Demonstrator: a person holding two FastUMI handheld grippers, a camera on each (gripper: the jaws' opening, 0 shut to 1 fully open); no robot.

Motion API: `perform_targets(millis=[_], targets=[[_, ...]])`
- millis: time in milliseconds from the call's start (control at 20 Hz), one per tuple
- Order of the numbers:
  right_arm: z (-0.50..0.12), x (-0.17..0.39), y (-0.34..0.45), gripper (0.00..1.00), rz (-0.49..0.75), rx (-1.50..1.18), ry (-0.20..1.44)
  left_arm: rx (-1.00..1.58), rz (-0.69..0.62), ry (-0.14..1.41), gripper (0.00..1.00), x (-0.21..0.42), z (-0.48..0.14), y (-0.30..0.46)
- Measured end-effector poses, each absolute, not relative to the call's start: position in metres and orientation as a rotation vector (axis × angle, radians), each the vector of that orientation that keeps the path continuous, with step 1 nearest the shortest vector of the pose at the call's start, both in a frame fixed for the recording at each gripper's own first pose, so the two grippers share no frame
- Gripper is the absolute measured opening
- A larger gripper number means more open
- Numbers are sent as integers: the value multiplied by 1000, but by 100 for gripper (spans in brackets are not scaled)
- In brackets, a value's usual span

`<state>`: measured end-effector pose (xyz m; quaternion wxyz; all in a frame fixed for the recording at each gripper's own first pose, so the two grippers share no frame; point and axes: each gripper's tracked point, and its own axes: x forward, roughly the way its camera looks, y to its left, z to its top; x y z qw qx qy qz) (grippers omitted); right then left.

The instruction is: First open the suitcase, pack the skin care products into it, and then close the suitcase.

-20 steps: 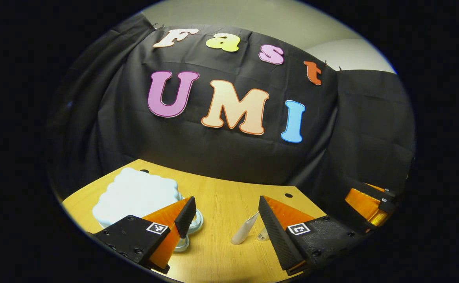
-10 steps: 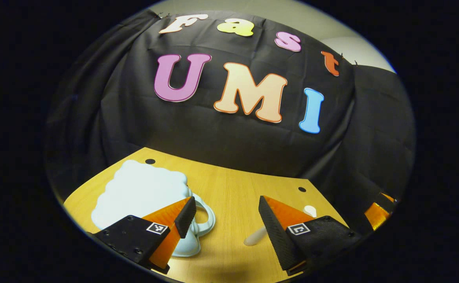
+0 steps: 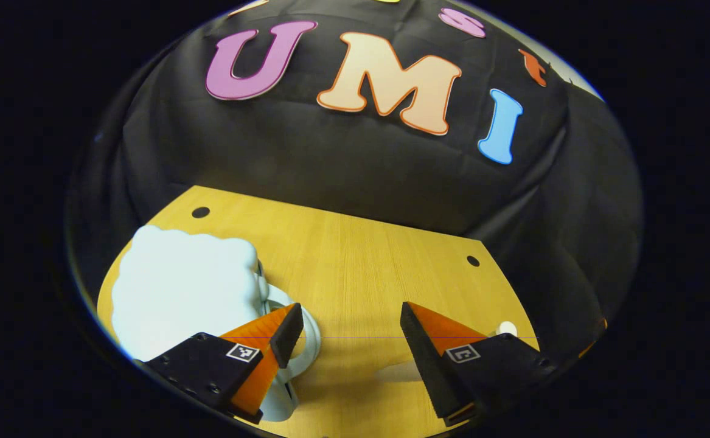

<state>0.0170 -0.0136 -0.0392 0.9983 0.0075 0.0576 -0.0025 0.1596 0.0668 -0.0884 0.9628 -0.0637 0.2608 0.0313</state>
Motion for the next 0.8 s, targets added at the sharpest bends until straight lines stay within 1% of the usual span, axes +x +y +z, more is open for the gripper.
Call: perform_targets(millis=[150,450,600,800], targets=[[-31,17,-18,99,-9,1,99,-201,115,635,95,171,-107,75],[-27,6,-19,99,-11,7,73,-254,251,837,95,168,-144,98],[-33,-2,-23,99,-21,19,77,-257,286,920,95,163,-161,102],[-42,-10,-25,100,-24,16,94,-198,314,1018,90,163,-178,104]])
